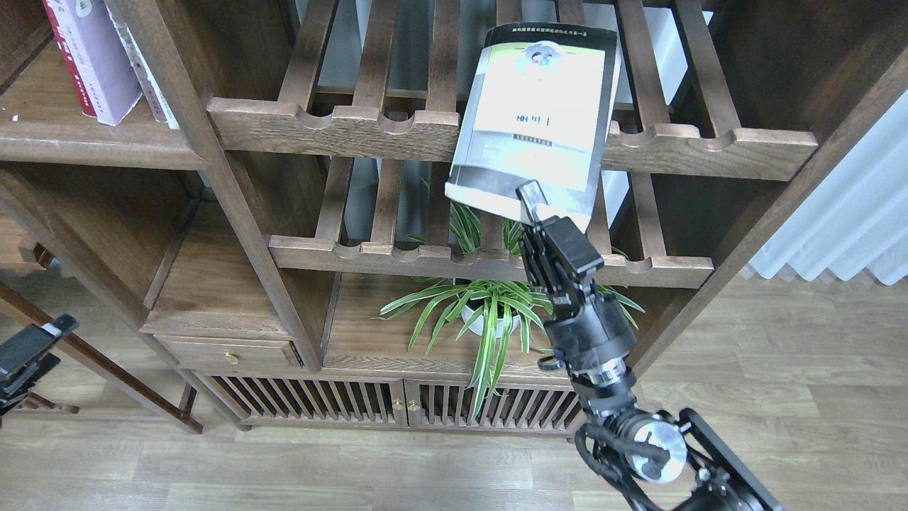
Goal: Organize books on shelf
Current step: 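Pull the dark book down off the shelf with the right gripper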
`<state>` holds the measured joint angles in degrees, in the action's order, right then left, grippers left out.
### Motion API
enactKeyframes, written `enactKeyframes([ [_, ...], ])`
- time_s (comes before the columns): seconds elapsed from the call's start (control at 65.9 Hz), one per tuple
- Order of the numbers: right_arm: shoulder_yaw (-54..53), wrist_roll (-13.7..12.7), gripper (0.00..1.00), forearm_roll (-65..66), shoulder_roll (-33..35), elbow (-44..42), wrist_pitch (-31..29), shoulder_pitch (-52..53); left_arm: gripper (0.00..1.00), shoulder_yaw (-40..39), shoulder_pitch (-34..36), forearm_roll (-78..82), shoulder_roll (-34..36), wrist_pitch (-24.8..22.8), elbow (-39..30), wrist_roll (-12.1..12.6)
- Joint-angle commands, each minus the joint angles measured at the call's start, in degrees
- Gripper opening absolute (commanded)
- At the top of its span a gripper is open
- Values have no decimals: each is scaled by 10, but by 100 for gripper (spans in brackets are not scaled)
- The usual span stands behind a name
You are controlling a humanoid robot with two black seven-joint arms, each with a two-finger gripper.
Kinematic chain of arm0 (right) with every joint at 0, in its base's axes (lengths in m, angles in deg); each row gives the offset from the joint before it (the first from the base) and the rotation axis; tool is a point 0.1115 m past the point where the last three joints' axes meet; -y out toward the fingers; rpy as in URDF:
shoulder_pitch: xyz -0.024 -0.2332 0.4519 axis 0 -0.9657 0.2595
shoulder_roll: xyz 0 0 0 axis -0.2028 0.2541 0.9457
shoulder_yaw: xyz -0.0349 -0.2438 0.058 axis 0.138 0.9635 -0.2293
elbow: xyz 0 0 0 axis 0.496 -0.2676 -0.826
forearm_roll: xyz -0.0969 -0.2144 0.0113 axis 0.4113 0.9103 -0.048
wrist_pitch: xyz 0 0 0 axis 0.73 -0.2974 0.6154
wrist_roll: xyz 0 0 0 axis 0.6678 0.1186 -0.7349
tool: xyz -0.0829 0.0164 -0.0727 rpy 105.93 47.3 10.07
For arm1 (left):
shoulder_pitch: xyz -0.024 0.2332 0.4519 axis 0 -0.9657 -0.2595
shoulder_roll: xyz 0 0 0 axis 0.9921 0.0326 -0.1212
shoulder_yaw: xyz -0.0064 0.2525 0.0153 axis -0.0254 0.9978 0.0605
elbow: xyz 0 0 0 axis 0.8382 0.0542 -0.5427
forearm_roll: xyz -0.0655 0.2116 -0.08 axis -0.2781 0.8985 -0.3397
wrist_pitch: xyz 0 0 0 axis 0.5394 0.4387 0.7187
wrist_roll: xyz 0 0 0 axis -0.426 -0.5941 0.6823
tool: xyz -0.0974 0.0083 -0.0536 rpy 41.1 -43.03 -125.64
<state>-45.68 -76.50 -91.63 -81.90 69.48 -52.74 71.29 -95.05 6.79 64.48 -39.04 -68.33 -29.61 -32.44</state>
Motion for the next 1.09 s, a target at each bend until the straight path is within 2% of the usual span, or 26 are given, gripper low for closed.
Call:
enactKeyframes([
  [0.0, 0, -4, 4, 1, 5, 2, 0, -35, 99, 17, -12, -3, -2, 0, -9, -9],
  [0.182, -1, -4, 4, 1, 42, 3, 0, -91, 99, 40, -30, -4, -2, 0, -11, -15],
  [1.078, 8, -6, 5, 7, 53, 2, 0, -245, 99, 77, -32, -9, -15, 0, -19, -16],
])
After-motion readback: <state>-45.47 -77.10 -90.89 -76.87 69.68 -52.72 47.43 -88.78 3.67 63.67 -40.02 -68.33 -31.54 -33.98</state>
